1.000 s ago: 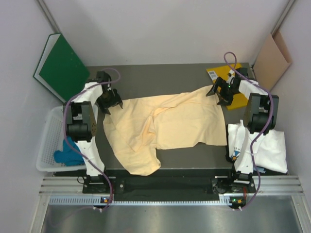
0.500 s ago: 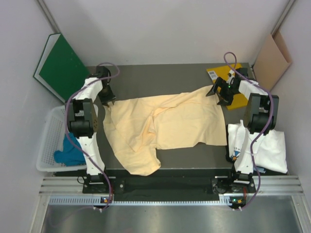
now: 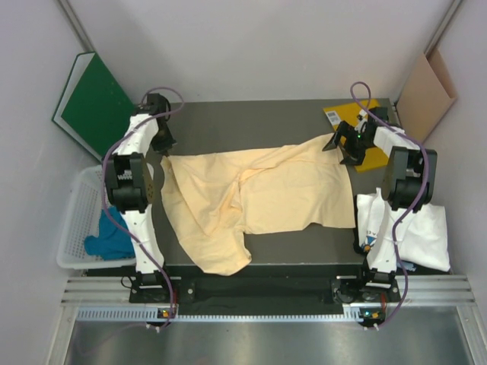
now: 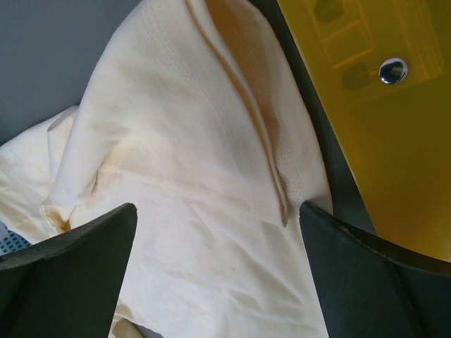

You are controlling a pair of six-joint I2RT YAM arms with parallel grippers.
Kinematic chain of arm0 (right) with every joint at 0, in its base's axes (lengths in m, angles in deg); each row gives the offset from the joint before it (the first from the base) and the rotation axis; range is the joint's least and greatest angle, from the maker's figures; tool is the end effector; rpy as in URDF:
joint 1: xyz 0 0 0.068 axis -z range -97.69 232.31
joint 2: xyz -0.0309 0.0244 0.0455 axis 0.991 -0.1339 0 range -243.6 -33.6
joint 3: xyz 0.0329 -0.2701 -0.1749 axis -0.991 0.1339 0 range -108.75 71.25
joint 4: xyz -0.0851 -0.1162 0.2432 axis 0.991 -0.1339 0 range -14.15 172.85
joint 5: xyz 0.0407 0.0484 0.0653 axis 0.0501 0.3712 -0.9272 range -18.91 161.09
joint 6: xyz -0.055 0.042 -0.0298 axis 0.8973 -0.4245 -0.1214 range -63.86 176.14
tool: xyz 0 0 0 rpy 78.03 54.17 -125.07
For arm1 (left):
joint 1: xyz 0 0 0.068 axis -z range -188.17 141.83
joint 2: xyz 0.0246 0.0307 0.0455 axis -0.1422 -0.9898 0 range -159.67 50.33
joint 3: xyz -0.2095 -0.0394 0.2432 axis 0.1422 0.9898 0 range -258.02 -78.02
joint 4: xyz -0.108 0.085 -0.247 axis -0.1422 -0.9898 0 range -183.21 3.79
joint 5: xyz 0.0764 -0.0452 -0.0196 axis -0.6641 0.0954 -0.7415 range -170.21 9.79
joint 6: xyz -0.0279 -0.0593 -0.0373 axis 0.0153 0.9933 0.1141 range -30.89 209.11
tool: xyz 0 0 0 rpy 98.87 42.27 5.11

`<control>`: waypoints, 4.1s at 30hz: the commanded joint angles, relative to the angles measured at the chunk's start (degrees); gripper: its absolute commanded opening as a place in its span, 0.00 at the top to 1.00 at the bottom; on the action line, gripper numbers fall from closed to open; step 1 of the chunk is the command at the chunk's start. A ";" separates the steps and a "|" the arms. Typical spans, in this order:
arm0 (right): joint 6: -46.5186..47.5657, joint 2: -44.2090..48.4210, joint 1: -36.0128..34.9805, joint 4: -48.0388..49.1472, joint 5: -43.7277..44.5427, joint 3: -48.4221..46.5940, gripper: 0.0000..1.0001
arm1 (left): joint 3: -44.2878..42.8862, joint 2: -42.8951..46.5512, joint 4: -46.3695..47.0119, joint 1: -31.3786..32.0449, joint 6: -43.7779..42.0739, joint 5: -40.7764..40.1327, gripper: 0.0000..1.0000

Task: Fold and stack the t-shirts
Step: Fold the tshirt

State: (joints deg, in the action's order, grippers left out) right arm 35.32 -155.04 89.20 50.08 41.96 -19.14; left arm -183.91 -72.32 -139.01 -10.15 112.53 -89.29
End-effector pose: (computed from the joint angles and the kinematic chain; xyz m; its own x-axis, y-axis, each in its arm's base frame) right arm 0.5023 -0.0295 0.1804 -0.8712 0.4182 -0.2569 0.2156 0.7963 0.5652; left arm 0.5110 0.0276 0.2317 -0.8239 -0.4212 -0.3793 -0.4540 0.8910 -0.0031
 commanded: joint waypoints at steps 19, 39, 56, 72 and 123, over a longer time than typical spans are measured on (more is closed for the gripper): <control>-2.03 -0.98 -0.74 0.95 7.15 4.96 0.00 | -24.02 -13.67 1.37 -1.63 -0.04 0.55 0.52; -2.74 -1.69 -1.89 4.04 4.51 6.45 0.89 | -15.67 -9.71 4.37 -1.71 -0.30 3.37 0.41; 1.04 8.33 -1.80 -2.20 16.90 4.61 0.99 | -14.70 -9.71 3.93 -1.71 0.31 0.65 0.42; 1.84 7.45 -1.45 -5.46 24.99 5.75 0.99 | -17.25 -8.15 2.61 -1.80 -0.56 -1.03 0.23; 3.68 17.23 -2.06 3.86 16.56 3.82 0.00 | 4.90 -1.80 3.93 1.71 1.80 -0.50 0.19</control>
State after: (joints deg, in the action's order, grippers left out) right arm 40.42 -135.94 87.28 51.23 60.56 -14.61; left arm -177.24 -73.08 -133.74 -8.45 114.47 -88.22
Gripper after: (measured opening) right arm 0.995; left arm 0.802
